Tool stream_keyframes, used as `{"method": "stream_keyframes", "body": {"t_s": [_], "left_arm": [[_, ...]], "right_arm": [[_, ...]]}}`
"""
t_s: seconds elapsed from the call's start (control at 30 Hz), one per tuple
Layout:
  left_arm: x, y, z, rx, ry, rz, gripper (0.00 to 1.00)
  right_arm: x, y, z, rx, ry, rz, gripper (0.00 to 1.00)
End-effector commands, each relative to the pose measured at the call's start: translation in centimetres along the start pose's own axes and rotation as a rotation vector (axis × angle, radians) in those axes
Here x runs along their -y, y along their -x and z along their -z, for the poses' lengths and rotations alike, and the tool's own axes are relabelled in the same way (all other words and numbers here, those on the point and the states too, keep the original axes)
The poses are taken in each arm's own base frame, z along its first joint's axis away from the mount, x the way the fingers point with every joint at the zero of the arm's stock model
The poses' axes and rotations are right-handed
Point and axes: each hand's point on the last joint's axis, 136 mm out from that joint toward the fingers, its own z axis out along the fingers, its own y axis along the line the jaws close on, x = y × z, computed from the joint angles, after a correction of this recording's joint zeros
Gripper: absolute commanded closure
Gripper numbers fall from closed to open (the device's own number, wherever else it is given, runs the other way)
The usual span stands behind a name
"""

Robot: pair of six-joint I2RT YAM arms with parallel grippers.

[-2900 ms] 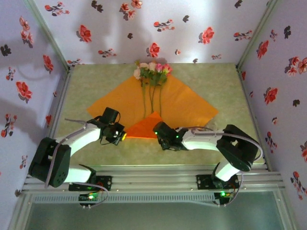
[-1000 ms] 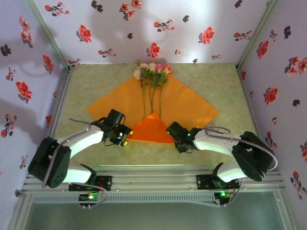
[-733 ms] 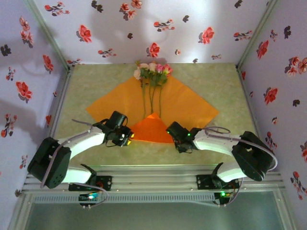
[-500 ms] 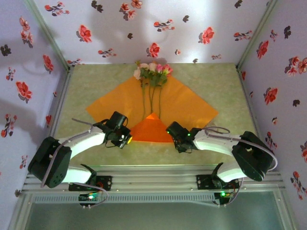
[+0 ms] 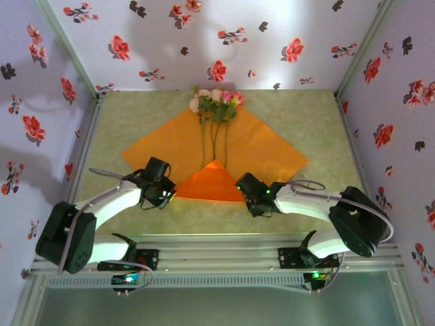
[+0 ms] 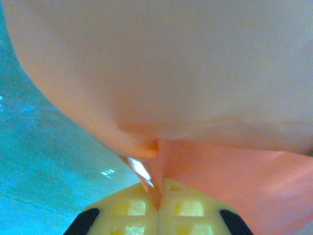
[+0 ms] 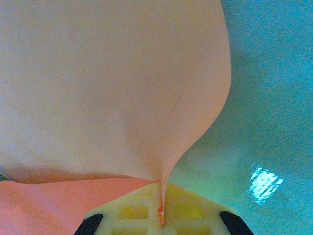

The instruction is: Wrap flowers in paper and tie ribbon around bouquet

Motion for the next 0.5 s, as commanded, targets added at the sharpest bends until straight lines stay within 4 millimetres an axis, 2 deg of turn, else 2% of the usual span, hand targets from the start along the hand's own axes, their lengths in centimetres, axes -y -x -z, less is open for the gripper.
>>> {"method": "stream_keyframes", "body": {"t_s": [0.0, 0.07, 0.23, 0.47], "left_arm": [[-2.3, 1.5, 0.5, 0.076, 0.064, -0.033, 0.78], [-2.9, 1.6, 0.5, 0.079, 0.067, -0.026, 0.74], [-3.1, 2.5, 0.3, 0.096, 0.049, -0.025, 0.74], [-2.6, 3.3, 0.1, 0.108, 0.031, -0.054, 0.94]], "right_arm": [[1.2, 1.5, 0.1, 0.06, -0.034, -0.003, 1.0], [1.2, 1.5, 0.1, 0.06, -0.033, -0.003, 1.0], [1.1, 1.4, 0.0, 0.056, -0.033, -0.004, 1.0], [1.2, 1.3, -0.1, 0.053, -0.04, -0.004, 1.0]]}}
